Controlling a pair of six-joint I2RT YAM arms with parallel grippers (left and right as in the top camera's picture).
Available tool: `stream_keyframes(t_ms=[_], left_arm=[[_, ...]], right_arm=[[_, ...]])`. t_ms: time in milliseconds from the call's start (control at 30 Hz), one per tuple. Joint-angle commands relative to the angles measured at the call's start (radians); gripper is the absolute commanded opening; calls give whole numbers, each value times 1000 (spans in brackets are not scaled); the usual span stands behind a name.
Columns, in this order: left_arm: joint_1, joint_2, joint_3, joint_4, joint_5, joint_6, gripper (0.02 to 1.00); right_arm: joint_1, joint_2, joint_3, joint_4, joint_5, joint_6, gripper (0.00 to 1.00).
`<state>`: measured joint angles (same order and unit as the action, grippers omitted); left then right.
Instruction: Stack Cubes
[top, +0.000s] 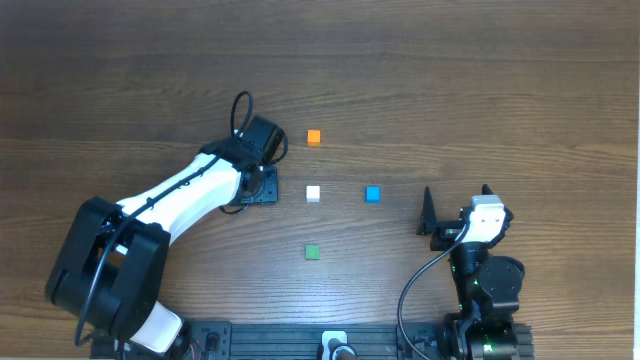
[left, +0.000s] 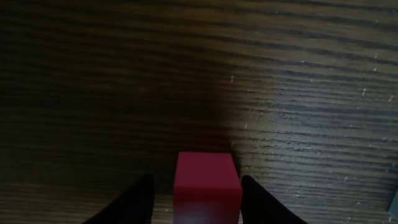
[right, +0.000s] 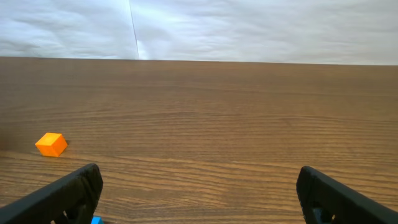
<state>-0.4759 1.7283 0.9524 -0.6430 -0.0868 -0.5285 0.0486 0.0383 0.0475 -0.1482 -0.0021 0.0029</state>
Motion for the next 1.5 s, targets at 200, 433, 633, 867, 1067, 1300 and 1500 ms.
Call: stream_keyframes(t_ms=[200,433,633,867,1067,1300,1500], left_arm=[[-20,16,19,14,-8,-4,439],[-19,16,19,14,-8,-4,384],[-19,16,19,14,-8,-4,329],[-19,16,19,7,-8,-4,237],[-20,7,24,4,-12,-30,183],[-79,-21,199,-140,-22,-109,119],[-203,29,378,-255,-23,-246,110]], right_arm=[[5,-7,-10,6,-8,0,991],[5,-7,-10,6,-8,0,993],[5,-7,-10,6,-8,0,993],[5,-7,-10,6,-8,0,993],[5,-7,-10,6,-8,0,991],[5,-7,-10,6,-8,0,993],[5,-7,-10,6,-8,0,993]])
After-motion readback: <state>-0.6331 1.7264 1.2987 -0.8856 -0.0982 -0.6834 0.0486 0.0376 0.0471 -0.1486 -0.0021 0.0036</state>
